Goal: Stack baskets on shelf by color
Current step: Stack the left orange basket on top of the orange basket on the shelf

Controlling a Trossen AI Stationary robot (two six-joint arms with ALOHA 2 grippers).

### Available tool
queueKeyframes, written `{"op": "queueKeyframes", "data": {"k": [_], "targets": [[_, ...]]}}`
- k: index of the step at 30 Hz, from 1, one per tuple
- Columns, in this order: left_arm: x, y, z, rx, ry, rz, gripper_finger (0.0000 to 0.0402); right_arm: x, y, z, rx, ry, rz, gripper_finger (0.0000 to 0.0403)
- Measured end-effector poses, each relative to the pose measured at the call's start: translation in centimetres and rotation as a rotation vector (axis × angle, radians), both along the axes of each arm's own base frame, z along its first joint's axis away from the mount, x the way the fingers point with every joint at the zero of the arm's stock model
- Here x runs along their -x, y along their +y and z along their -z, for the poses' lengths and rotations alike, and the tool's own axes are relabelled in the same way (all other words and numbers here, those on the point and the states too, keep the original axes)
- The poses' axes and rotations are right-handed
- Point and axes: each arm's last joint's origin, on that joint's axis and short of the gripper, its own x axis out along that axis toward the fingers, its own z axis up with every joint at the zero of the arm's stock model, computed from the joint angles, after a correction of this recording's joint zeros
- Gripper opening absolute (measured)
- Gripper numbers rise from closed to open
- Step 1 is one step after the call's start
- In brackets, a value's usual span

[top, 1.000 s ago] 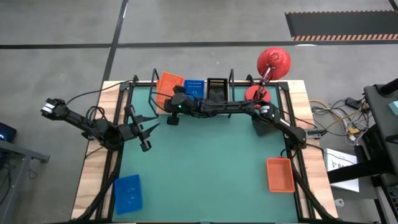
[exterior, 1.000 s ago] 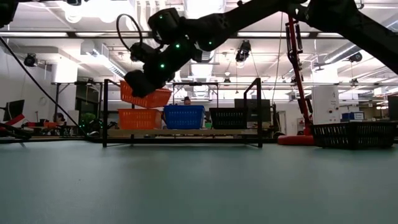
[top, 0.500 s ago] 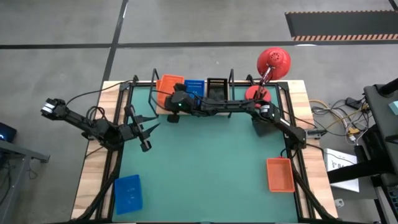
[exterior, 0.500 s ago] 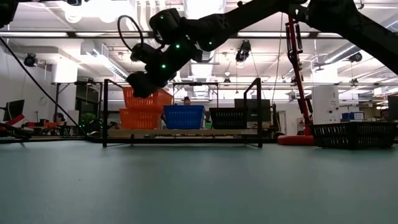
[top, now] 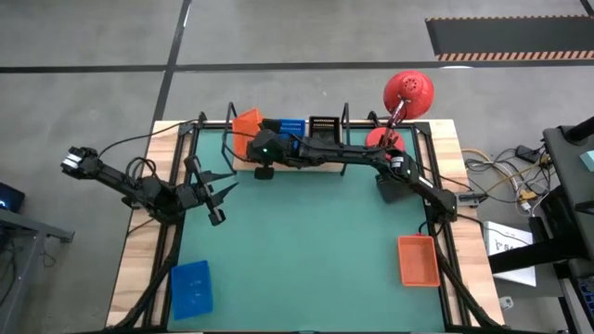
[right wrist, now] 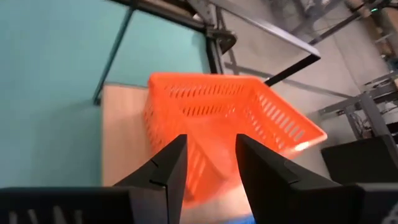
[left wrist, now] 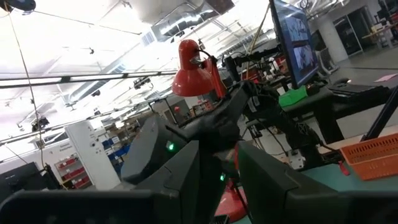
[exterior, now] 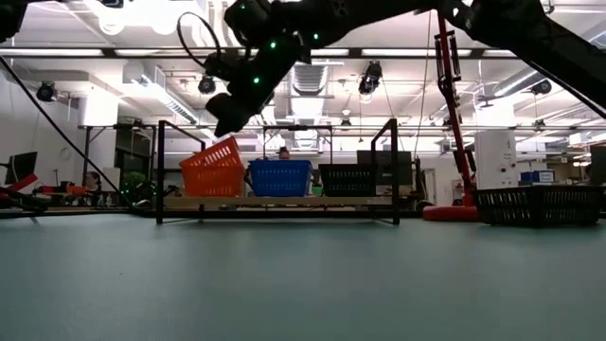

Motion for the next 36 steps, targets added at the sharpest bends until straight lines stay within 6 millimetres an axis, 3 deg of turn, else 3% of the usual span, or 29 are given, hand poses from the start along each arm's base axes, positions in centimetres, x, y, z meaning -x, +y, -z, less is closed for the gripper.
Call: {"op": "queueKeyframes", "data": {"k": [8,13,18,25,36], "targets": [[-0.4,-0.1,0.3,0.141,-0.025,0.053,0.0095,3.3,4.8,-3.3,-0.109,0.117,-0.104,0.0097],[-1.5,-0.7,1.3,0.225,0.011,0.095,0.0095,6.1,9.0,-2.8,-0.174,0.121,-0.200,0.0068],[-2.8,-1.2,2.4,0.248,0.064,0.106,0.0095,9.9,12.5,-2.1,-0.174,0.008,-0.274,0.0044],[-4.0,-1.8,3.1,0.267,0.060,0.112,0.0095,15.3,14.8,-1.9,-0.213,-0.147,-0.319,0.0035],[-4.5,-1.9,2.9,0.287,0.003,0.119,0.0095,20.6,16.0,-1.7,-0.217,-0.253,-0.339,0.0035]]}}
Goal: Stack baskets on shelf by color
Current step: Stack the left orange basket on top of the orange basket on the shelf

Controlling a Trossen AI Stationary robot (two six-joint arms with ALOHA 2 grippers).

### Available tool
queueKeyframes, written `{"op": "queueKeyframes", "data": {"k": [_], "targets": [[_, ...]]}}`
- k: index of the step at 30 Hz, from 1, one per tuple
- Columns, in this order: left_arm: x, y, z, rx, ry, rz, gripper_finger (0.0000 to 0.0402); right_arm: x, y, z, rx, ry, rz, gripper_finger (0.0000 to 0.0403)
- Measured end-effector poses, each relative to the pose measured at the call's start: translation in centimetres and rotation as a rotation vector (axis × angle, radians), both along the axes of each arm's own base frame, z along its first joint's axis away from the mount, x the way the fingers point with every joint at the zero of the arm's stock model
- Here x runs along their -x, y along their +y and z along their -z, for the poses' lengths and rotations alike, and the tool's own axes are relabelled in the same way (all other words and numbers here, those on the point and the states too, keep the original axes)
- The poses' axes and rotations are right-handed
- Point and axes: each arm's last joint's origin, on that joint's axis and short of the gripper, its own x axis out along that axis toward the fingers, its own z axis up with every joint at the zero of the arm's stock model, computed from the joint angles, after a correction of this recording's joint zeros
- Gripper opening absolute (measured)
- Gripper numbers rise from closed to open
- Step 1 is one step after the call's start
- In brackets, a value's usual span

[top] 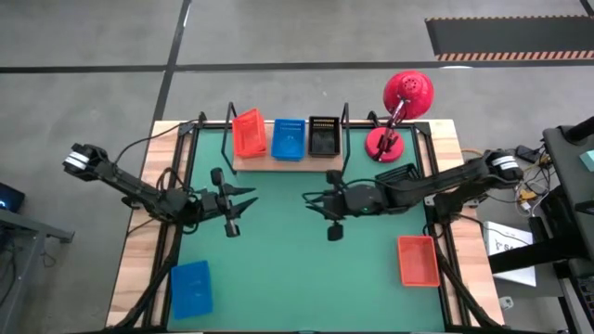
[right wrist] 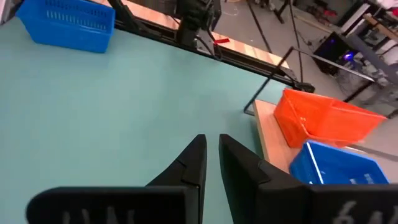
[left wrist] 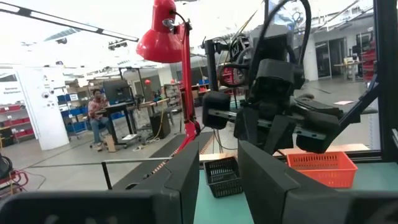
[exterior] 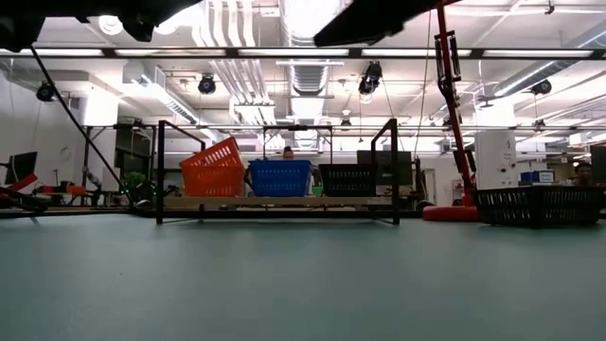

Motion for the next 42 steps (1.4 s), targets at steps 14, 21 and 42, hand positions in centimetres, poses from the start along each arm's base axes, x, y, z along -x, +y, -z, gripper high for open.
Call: {"op": "queueKeyframes", "data": {"k": [14,21,42], "targets": [[0.1,0.1,-0.2,0.003,-0.007,-0.001,0.0095,5.3,-0.1,3.4,-0.030,-0.112,-0.020,0.0035],[-0.1,0.1,0.0,0.068,-0.001,-0.028,0.0095,6.4,-0.3,4.7,-0.001,-0.158,-0.048,0.0035],[-2.0,3.7,-6.5,0.142,0.704,-0.149,0.0032,9.4,-0.9,5.9,0.022,-0.170,-0.078,0.0035]]}}
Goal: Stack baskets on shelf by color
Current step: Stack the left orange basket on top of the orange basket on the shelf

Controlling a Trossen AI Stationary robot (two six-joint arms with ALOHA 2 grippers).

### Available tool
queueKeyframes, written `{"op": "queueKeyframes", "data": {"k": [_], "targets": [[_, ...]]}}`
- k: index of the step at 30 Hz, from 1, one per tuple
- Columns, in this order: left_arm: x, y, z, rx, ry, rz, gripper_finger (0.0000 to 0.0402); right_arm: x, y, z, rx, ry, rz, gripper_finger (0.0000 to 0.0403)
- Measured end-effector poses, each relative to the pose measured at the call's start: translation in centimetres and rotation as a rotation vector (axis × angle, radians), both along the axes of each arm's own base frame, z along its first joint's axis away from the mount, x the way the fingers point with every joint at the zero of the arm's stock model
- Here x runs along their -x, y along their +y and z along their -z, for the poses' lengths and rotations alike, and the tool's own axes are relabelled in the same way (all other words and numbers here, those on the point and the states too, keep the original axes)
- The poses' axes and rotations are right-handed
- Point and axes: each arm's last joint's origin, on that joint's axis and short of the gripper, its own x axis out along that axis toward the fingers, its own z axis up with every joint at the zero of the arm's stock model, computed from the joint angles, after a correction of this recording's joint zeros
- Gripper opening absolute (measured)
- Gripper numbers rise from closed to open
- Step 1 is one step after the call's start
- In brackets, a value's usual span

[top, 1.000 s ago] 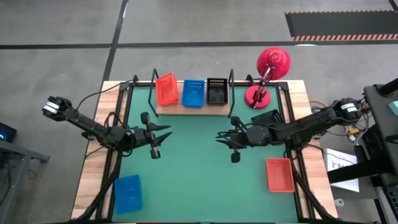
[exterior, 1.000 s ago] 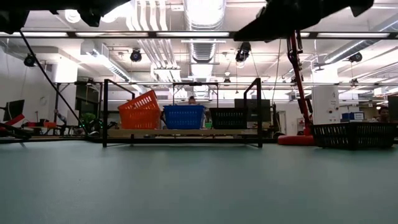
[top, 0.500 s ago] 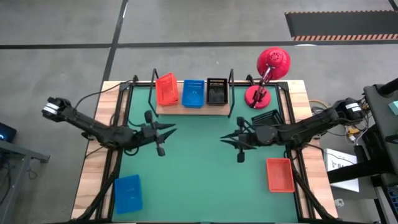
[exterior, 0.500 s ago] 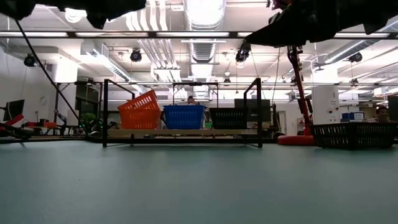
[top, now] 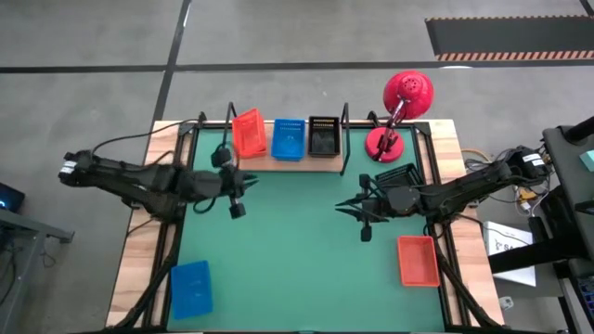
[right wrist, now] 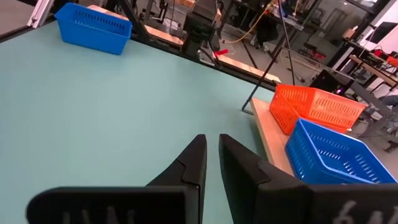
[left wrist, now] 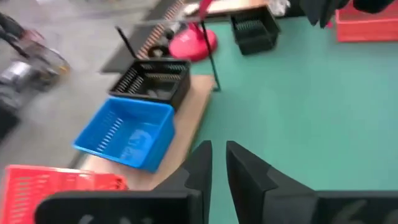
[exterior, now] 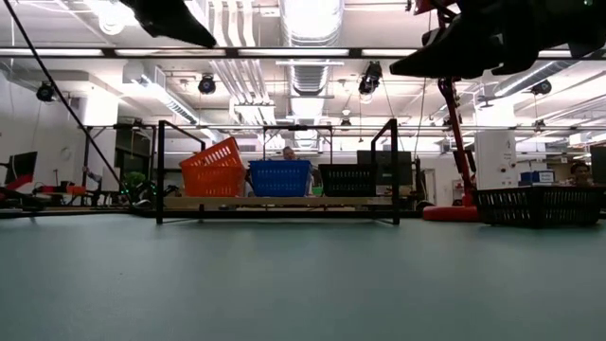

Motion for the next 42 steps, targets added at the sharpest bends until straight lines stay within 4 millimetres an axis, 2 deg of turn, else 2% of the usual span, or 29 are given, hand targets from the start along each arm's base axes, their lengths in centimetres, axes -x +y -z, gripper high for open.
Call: {"op": "queueKeyframes", "data": {"k": [4,11,16,21,29,32,37,42], "targets": [[-0.7,2.4,0.1,0.052,0.072,0.055,0.0062,0.0,0.0,0.1,-0.006,0.002,0.004,0.0035],[-1.1,8.1,1.5,-0.045,0.241,-0.091,0.0128,-0.1,0.0,0.3,-0.033,0.011,0.011,0.0035],[-2.0,11.7,3.8,-0.009,0.366,-0.158,0.0136,-0.1,0.0,0.3,-0.048,0.011,0.014,0.0035],[-3.0,14.0,5.4,0.002,0.441,-0.187,0.0136,-0.1,0.0,0.4,-0.064,0.017,0.019,0.0035],[-3.9,14.9,6.6,-0.009,0.470,-0.185,0.0127,-0.1,0.0,0.5,-0.064,0.026,0.020,0.0035],[-3.9,14.9,6.6,-0.013,0.478,-0.180,0.0094,-0.1,0.0,0.5,-0.072,0.027,0.022,0.0035],[-3.8,14.7,6.5,-0.013,0.485,-0.179,0.0011,-0.1,0.0,0.5,-0.084,0.032,0.026,0.0035],[-3.9,13.6,5.8,-0.009,0.522,-0.135,0.0003,0.0,0.0,0.6,-0.094,0.037,0.027,0.0035]]}}
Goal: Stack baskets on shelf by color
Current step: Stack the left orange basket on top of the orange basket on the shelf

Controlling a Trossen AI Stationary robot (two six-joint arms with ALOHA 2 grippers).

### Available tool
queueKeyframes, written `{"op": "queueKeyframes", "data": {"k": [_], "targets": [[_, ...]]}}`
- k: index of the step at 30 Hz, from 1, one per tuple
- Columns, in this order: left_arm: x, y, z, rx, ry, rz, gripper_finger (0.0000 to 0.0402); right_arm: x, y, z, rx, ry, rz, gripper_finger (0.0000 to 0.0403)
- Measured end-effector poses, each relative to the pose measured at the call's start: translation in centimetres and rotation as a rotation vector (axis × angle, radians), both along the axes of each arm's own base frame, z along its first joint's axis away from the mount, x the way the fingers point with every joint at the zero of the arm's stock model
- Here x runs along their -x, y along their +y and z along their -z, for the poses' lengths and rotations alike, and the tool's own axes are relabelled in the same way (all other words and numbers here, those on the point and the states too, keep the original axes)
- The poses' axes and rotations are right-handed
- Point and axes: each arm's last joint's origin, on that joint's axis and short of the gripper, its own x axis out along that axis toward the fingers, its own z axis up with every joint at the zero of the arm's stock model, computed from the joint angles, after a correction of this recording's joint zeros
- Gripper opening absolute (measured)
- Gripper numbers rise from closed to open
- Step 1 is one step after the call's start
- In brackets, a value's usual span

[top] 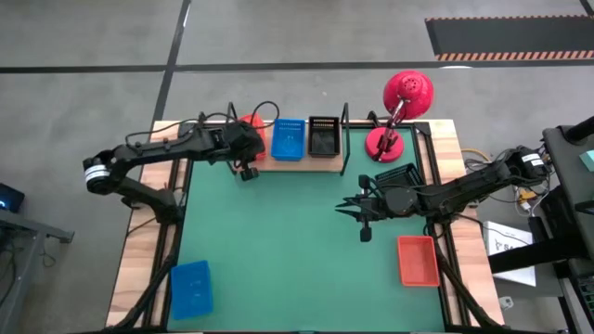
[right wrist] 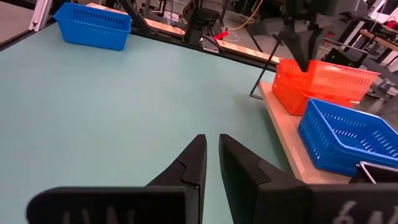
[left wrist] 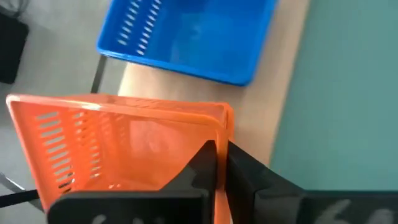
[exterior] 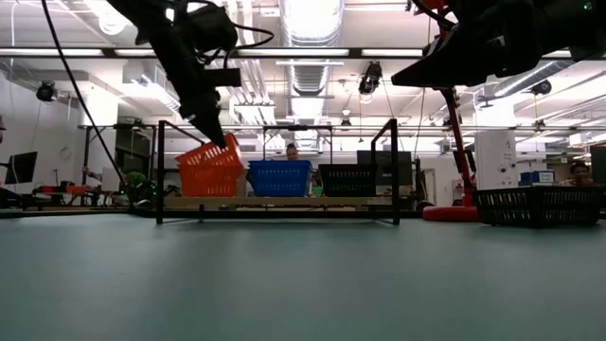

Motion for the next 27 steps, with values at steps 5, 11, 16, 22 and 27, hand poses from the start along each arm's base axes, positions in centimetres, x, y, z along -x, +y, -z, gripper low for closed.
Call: {"op": "queueKeyframes", "data": {"k": [5,11,16,22,27], "targets": [[0.2,-1.3,-1.1,0.042,0.080,0.012,0.0002,0.0,0.0,0.0,-0.017,0.000,0.005,0.0035],[0.2,-1.5,-1.5,0.033,0.096,0.019,0.0001,-0.1,0.0,0.1,-0.007,0.000,0.005,0.0035],[0.2,-1.5,-1.5,0.031,0.101,0.015,0.0001,-0.1,0.0,0.0,-0.023,-0.005,0.012,0.0035],[0.1,-1.4,-1.3,0.035,0.108,0.013,0.0001,-0.1,0.0,0.0,-0.026,-0.004,0.015,0.0035],[-0.2,-1.3,-0.8,0.042,0.125,0.012,0.0000,-0.1,0.0,0.0,-0.029,-0.002,0.016,0.0035]]}}
